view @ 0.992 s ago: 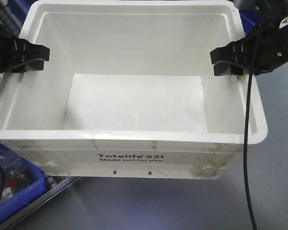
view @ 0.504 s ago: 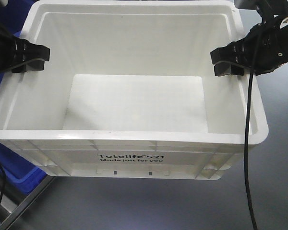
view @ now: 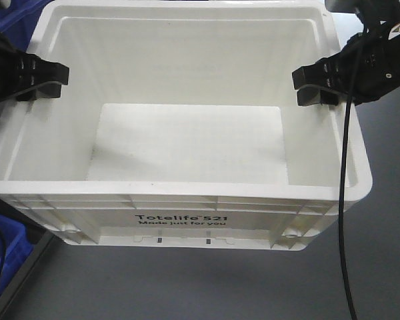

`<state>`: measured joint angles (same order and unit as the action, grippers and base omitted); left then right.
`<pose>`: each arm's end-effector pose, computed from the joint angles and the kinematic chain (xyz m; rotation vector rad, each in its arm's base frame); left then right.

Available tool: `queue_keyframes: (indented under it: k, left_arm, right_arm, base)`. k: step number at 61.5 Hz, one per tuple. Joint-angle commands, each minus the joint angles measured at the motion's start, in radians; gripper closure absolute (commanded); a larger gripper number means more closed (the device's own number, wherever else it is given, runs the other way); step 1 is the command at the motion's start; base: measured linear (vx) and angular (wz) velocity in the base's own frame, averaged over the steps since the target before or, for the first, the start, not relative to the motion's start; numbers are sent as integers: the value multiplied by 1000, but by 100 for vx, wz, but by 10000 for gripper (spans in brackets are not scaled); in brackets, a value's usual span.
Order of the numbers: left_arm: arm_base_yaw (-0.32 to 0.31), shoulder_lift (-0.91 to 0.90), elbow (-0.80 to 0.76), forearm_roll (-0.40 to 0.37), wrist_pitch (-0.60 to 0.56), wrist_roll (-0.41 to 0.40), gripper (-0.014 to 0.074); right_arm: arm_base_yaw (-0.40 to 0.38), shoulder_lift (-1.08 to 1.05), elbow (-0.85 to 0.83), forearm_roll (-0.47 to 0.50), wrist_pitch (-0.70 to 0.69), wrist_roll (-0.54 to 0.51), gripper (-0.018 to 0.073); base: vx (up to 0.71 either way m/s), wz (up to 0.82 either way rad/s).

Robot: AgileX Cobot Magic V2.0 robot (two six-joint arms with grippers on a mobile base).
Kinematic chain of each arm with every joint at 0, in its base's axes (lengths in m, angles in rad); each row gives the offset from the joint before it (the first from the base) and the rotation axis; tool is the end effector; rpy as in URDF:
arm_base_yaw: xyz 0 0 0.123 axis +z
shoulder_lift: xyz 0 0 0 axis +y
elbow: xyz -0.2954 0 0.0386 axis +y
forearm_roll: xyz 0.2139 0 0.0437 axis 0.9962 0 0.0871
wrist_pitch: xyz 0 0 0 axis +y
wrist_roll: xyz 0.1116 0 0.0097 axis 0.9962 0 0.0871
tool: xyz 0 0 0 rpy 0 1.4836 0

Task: Move bin from left to right shelf
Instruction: 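Hold the tote with both grippers while the base turns away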

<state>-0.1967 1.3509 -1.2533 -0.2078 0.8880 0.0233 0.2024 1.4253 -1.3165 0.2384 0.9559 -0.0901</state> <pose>0.2516 -0.0684 0.3566 0.1790 2.4650 -0.3304 0.2654 0.0765 0.3508 -0.2718 2.5289 0.3454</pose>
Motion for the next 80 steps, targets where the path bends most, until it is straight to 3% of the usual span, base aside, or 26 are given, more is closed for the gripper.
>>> queue_keyframes:
  k: [1,80]
  left_arm:
    - [-6,-49,-42,-45,-103,40,601]
    - [-6,-49,-42,-45,-103,40,601]
  right_arm:
    - [-6,-39,-40,-4,-82,-18,564]
    - [-6,-39,-40,-4,-82,-18,564]
  base:
    - [15,-47]
    - [20,-54]
